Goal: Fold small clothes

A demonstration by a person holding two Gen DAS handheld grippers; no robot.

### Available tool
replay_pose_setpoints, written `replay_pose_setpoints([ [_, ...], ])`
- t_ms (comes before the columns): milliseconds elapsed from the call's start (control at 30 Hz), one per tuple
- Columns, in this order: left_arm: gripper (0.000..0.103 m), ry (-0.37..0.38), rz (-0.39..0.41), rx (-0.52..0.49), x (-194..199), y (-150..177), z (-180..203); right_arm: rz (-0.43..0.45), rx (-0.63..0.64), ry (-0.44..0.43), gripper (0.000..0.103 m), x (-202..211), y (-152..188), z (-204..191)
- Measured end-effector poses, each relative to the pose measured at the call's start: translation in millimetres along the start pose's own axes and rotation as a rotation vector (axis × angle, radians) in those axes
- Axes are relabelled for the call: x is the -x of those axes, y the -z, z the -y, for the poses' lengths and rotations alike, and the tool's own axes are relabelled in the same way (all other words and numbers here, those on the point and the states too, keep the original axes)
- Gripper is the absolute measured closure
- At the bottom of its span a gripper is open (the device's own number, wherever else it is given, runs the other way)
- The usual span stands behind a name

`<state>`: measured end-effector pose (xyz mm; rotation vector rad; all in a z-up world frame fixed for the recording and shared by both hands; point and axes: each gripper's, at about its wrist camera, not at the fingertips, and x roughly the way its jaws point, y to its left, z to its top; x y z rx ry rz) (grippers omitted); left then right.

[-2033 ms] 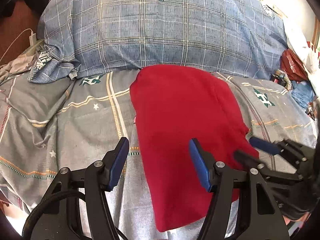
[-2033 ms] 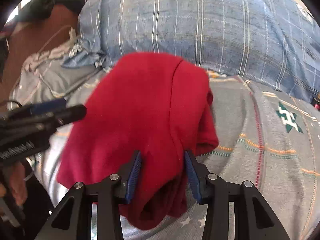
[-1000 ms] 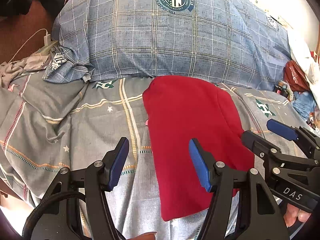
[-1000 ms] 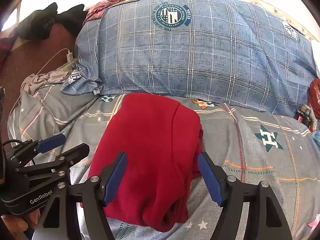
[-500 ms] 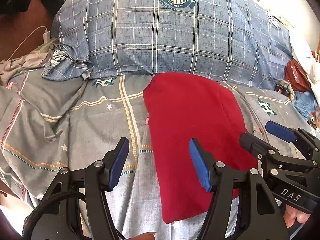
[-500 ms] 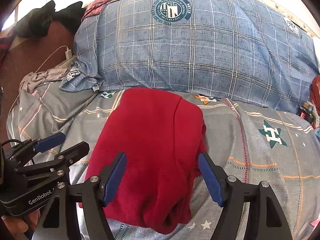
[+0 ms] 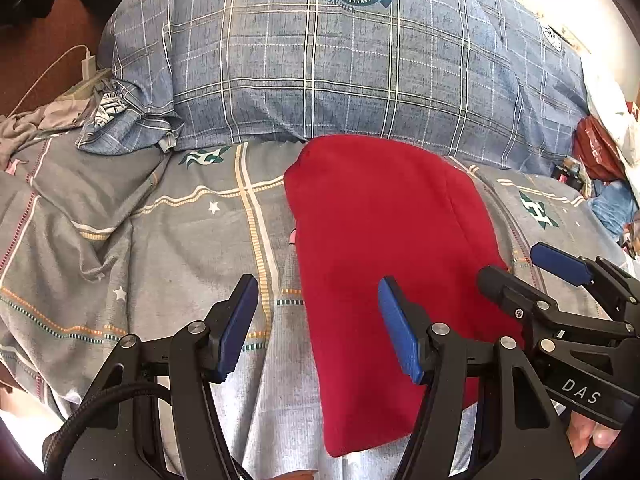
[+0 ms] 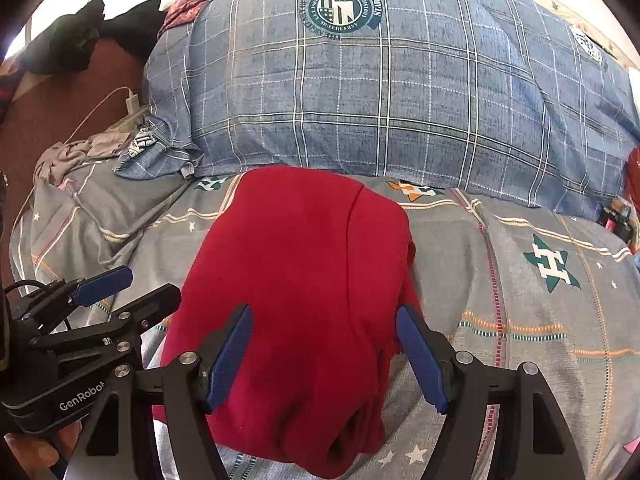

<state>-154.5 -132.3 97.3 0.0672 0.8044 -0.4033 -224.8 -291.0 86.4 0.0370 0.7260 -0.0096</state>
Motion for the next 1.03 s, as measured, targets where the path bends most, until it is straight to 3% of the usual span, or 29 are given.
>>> replay_pose_setpoints([
  [1033,0.040,0.012,0.007,-0.013,-12,-4,-1,-0.027,-0.009,-0.012,0.031,-15,-2,-2],
])
